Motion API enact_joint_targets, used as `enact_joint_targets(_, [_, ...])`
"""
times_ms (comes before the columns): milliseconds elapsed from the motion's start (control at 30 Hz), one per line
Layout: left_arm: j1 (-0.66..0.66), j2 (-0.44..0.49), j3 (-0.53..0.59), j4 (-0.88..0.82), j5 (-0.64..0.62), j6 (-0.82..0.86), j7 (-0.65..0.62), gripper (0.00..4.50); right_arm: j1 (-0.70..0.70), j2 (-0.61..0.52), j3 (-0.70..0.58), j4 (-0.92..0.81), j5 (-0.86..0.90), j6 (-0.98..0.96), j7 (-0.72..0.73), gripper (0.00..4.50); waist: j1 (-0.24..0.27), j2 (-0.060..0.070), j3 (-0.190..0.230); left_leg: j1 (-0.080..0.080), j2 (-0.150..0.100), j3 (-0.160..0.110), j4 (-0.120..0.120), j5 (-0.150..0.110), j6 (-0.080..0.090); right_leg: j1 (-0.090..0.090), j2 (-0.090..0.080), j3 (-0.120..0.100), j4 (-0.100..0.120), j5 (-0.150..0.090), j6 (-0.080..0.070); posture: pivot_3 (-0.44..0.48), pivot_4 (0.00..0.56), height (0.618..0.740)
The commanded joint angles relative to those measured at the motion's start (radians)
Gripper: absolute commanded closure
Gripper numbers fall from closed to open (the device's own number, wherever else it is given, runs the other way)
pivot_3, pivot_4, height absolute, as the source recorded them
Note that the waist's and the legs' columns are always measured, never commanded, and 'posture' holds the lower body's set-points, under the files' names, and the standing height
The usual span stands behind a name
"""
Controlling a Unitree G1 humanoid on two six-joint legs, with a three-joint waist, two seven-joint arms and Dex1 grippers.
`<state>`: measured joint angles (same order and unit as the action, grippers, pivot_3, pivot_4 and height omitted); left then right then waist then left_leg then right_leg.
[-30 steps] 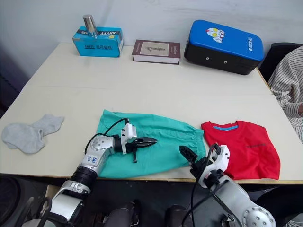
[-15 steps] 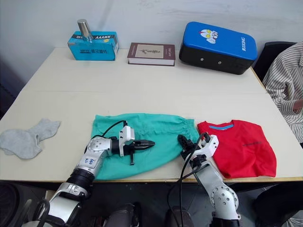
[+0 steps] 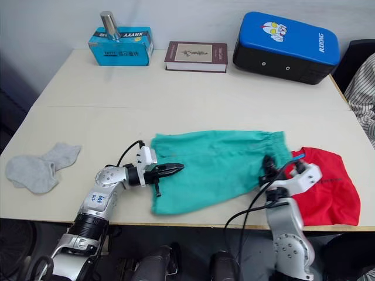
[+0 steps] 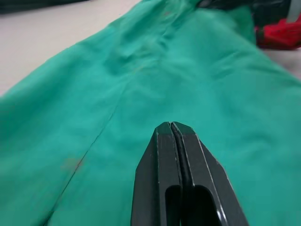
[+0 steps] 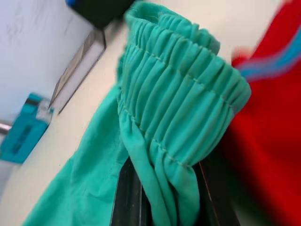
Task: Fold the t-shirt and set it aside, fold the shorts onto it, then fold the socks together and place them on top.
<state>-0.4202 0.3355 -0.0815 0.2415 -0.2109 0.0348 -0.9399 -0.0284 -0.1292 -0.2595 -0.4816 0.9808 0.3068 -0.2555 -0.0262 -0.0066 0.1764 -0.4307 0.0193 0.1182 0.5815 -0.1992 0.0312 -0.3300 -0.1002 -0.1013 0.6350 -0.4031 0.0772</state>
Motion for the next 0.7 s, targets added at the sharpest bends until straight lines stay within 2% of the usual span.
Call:
enact_joint_targets(33, [0.022, -0.002, -0.004, -0.047, 0.016, 0.019, 0.053, 4.5, -0.052, -0.085, 0.115, -0.137, -0.113, 0.069, 0.051, 4.48, -0.006, -0.002, 0.002, 0.001, 0.0, 0.0, 0.001, 0.0, -0.001, -0.001, 0.0, 0.0, 0.004, 0.0, 0.0, 0.0, 0.15, 0.74])
enact_joint_targets(167, [0.031, 0.004, 0.0, -0.051, 0.026, 0.036, 0.093, 4.5, -0.12, -0.183, 0.302, -0.13, -0.305, 0.169, 0.095, 4.48, -0.003, -0.005, 0.004, 0.004, 0.004, 0.0, 0.0, 0.004, -0.006, -0.002, 0.004, 0.0, 0.01, 0.0, 0.0, 0.0, 0.15, 0.74])
enact_joint_targets(267, [0.038, 0.017, 0.004, -0.052, 0.026, 0.045, 0.103, 4.5, -0.169, -0.21, 0.429, -0.088, -0.425, 0.21, 0.143, 4.48, 0.0, -0.007, 0.005, 0.004, 0.005, 0.0, 0.0, 0.005, -0.008, -0.005, 0.004, -0.001, 0.013, -0.001, -0.001, 0.0, 0.15, 0.74])
enact_joint_targets(367, [0.058, 0.04, 0.006, -0.064, 0.028, 0.052, 0.104, 4.5, -0.192, -0.204, 0.547, -0.012, -0.555, 0.231, 0.174, 4.48, -0.001, -0.01, 0.006, 0.004, 0.005, 0.0, 0.0, 0.007, -0.006, -0.005, 0.004, 0.0, 0.013, -0.001, -0.002, 0.0, 0.15, 0.74])
enact_joint_targets(500, [0.091, 0.071, 0.03, -0.1, 0.014, 0.075, 0.115, 4.5, -0.192, -0.137, 0.61, 0.065, -0.61, 0.222, 0.23, 4.48, -0.002, -0.01, 0.007, 0.003, 0.005, 0.001, 0.0, 0.008, -0.006, -0.005, 0.004, 0.0, 0.012, -0.001, -0.002, 0.0, 0.15, 0.74])
enact_joint_targets(600, [0.119, 0.092, 0.05, -0.126, 0.002, 0.083, 0.12, 4.5, -0.222, -0.112, 0.597, 0.101, -0.538, 0.297, 0.343, 3.83, -0.007, -0.012, 0.008, 0.003, 0.005, 0.002, 0.0, 0.009, -0.007, -0.007, 0.004, 0.0, 0.015, -0.001, -0.002, 0.0, 0.15, 0.74])
enact_joint_targets(700, [0.134, 0.097, 0.072, -0.143, -0.017, 0.093, 0.125, 4.5, -0.248, -0.121, 0.575, 0.129, -0.527, 0.299, 0.442, 2.86, -0.003, -0.012, 0.008, 0.003, 0.006, 0.002, 0.0, 0.009, -0.008, -0.009, 0.004, 0.0, 0.019, -0.001, -0.002, 0.0, 0.15, 0.74])
